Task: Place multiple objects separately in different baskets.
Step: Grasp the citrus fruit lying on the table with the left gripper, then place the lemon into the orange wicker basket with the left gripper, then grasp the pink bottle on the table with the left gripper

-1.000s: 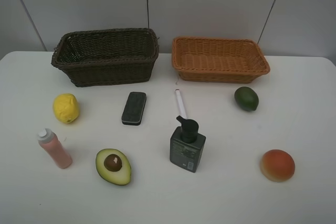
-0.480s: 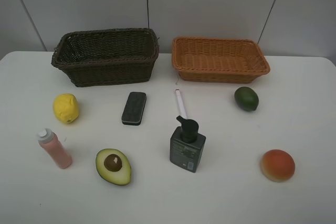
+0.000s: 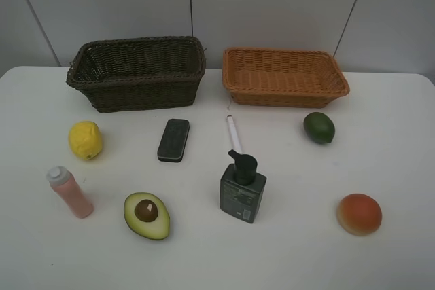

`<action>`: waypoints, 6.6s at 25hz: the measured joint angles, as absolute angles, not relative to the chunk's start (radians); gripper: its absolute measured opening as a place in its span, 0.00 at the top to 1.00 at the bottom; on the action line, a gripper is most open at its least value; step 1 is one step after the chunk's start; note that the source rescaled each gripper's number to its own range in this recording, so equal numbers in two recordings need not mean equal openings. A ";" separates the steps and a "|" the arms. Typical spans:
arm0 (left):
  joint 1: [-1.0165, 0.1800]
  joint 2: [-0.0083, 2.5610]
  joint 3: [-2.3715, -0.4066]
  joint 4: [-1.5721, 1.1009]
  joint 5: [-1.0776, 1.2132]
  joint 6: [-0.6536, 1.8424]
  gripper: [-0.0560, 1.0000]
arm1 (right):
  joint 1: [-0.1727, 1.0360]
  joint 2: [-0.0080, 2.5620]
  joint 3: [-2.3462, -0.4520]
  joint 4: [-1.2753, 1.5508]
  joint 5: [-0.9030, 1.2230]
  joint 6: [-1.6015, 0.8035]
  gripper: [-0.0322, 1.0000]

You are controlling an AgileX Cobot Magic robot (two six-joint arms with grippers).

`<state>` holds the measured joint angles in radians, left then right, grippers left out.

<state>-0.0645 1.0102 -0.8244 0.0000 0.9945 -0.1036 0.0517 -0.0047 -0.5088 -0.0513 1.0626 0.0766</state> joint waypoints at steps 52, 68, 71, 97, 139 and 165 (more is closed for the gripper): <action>-0.064 1.976 -1.118 -0.147 0.631 -0.171 0.39 | 0.052 -0.005 -0.509 -0.051 1.063 0.077 0.00; -0.275 1.799 -1.647 -0.388 0.706 0.052 0.39 | 0.052 -0.005 -0.509 -0.051 1.063 0.077 0.00; -0.396 1.914 -1.793 -0.398 0.623 0.103 0.39 | 0.052 -0.005 -0.509 -0.051 1.063 0.077 0.00; -0.599 2.454 -2.194 -0.370 0.451 0.184 0.00 | 0.052 -0.005 -0.509 -0.051 1.063 0.077 0.00; -0.599 1.289 -0.881 0.141 1.192 -0.867 0.00 | 0.052 -0.005 -0.509 -0.051 1.063 0.077 0.00; -0.415 1.565 -0.881 0.059 0.976 -0.872 0.00 | 0.052 -0.005 -0.509 -0.051 1.063 0.077 0.00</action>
<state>-0.4148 1.5653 -0.8808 0.0593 0.9757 -0.8723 0.0517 -0.0047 -0.5088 -0.0513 1.0626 0.0766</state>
